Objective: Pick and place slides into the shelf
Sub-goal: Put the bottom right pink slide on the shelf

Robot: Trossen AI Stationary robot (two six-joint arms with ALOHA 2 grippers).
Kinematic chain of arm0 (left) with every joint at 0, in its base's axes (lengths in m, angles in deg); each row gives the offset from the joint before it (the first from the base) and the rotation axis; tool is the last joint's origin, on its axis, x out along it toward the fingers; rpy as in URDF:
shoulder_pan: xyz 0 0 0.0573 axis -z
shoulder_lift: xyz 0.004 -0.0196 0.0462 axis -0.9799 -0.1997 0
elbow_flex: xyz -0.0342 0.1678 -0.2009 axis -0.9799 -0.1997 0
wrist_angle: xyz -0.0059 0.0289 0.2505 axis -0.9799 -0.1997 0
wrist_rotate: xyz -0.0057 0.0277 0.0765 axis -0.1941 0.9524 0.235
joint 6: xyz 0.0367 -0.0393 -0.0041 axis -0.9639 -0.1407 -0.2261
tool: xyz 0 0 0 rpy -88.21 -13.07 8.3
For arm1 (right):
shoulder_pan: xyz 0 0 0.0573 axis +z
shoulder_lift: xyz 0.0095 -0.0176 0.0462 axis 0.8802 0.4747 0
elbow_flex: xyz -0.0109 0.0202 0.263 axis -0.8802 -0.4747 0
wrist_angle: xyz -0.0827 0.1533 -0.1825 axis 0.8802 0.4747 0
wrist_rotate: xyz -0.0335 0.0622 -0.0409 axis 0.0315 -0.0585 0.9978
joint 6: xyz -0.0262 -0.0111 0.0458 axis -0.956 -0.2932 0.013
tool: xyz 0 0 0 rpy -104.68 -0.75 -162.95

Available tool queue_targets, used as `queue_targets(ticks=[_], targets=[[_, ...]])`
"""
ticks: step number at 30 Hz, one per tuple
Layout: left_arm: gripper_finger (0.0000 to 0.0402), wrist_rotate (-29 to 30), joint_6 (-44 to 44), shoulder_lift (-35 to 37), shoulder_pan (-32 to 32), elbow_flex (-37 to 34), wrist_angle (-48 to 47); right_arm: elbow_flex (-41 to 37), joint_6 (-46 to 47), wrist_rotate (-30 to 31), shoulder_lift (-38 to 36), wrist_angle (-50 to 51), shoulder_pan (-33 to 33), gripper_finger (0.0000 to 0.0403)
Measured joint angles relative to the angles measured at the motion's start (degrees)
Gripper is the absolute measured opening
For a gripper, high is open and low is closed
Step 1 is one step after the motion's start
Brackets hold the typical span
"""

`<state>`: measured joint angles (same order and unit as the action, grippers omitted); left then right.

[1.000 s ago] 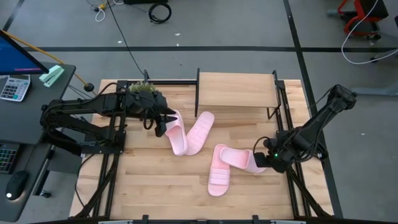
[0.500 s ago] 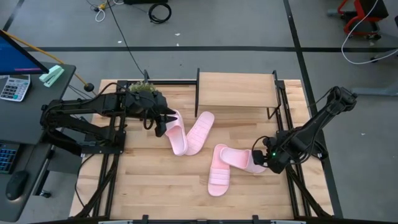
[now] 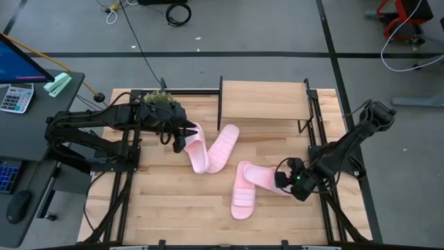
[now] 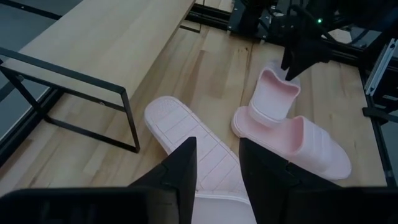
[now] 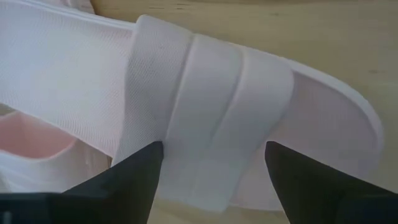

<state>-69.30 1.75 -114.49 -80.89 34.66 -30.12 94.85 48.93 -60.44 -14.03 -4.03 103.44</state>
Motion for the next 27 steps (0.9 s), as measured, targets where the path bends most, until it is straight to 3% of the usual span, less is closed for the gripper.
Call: queue_targets(ticks=[12,21,27], targets=[[0.0126,0.0,0.0,0.0,0.0,0.0,0.0,0.0,0.0,16.9,4.1,-7.9,0.0,0.0271],[0.0125,0.0,-0.1,0.0,0.0,0.0,0.0,0.0,0.0,25.5,4.0,-11.1,0.0,0.0249],[0.0127,0.0,-0.2,0.0,0.0,0.0,0.0,0.0,-0.5,28.5,2.5,-11.9,0.0,0.0189]])
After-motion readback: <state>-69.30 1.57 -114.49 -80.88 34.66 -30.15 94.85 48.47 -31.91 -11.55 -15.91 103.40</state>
